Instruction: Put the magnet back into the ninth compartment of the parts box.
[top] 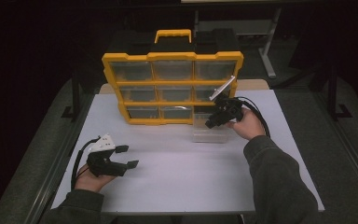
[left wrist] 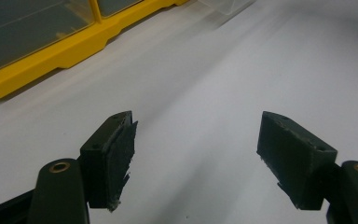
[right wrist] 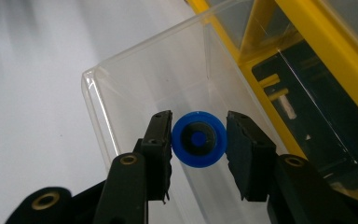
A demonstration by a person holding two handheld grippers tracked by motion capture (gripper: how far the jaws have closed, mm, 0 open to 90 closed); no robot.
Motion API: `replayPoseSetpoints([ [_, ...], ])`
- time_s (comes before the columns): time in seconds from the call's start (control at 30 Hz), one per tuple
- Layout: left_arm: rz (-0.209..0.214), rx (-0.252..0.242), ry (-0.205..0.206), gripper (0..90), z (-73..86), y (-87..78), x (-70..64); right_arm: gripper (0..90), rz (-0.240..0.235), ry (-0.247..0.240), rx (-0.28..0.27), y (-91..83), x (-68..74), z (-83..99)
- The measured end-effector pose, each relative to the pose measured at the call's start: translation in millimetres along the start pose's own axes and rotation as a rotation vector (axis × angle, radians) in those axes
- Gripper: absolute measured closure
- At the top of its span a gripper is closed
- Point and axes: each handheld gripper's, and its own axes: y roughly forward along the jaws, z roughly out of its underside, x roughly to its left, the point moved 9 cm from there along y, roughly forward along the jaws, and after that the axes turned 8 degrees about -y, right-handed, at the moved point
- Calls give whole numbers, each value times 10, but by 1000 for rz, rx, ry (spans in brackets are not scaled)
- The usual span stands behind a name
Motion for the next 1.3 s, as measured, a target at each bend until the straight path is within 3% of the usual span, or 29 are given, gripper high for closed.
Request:
replayPoseSetpoints([
  [0.47,0,-2,-7,270,3,3,7,597,-2,0,-15,-51,7,-19],
  [0.8,3,-4,-11,270,20,0,41,612,-16,-7,-70,-177,27,-73],
  [1.3,-2,-9,-16,270,9,-8,54,642,-53,-27,-83,-251,190,-123],
])
